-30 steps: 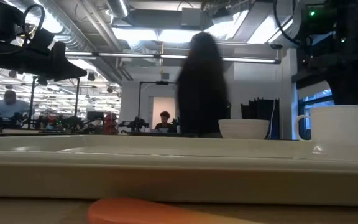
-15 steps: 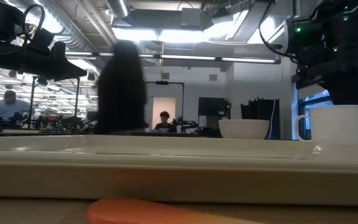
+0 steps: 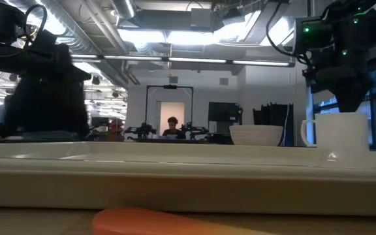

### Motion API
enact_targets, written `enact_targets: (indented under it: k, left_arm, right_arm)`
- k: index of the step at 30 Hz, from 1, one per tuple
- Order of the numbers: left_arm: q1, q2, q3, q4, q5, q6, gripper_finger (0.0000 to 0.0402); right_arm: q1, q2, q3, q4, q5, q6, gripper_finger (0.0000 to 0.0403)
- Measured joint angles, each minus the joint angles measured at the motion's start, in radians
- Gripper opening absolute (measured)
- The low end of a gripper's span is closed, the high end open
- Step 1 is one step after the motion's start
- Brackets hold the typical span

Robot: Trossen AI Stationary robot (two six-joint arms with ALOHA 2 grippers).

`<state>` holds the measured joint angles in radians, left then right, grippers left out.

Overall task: Set up tray
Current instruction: Put the white mug on the light brown serving tray

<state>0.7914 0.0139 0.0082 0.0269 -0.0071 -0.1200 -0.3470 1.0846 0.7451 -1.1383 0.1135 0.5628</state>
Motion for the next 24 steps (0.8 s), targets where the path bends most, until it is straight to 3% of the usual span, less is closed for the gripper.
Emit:
enact_targets:
  k: [9, 14, 24]
  left_arm:
    - [0.000, 0.000, 0.000, 0.000, 0.000, 0.000, 0.0006]
    - [0.000, 0.000, 0.000, 0.000, 0.000, -0.001, 0.0006]
    - [0.000, 0.000, 0.000, 0.000, 0.000, -0.001, 0.0006]
  right_arm:
    - [0.000, 0.000, 0.184, -0.011, 0.009, -0.085, 0.0004]
    - [0.026, 0.018, 0.276, -0.010, -0.045, -0.109, 0.0004]
    - [0.138, 0.212, 0.350, -0.012, -0.106, -0.151, 0.0004]
